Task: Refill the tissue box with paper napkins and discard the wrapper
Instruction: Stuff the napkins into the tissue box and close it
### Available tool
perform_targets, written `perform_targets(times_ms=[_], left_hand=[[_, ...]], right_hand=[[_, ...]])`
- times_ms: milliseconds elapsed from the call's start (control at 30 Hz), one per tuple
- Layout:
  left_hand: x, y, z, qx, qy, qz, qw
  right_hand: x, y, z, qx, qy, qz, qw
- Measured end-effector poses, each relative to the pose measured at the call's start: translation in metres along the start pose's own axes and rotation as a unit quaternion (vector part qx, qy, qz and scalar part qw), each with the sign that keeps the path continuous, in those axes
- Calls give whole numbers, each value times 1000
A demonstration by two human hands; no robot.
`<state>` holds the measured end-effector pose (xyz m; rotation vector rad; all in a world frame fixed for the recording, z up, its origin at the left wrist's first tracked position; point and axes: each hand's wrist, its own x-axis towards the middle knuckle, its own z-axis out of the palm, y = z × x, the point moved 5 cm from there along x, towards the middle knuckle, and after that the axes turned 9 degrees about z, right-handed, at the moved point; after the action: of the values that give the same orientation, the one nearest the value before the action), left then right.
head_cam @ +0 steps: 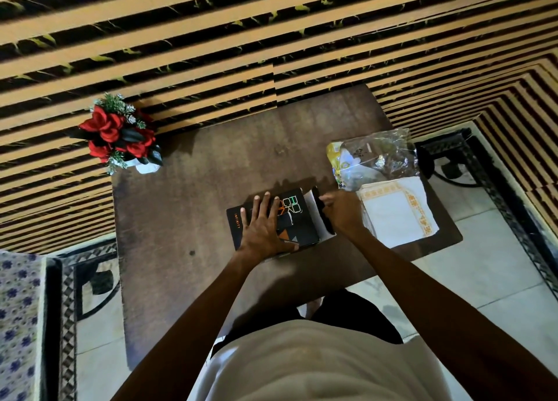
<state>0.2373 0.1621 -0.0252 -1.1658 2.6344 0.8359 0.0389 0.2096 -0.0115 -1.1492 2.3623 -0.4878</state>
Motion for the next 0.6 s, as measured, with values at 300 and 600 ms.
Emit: perform_targets(times_ms=[300,600], left_hand=[[27,37,-14,-55,112,32,992],[108,135,38,48,-32,-94,994]], right_hand=[[6,42,19,-110,-124,6,986],[41,166,-102,13,91,117,989]])
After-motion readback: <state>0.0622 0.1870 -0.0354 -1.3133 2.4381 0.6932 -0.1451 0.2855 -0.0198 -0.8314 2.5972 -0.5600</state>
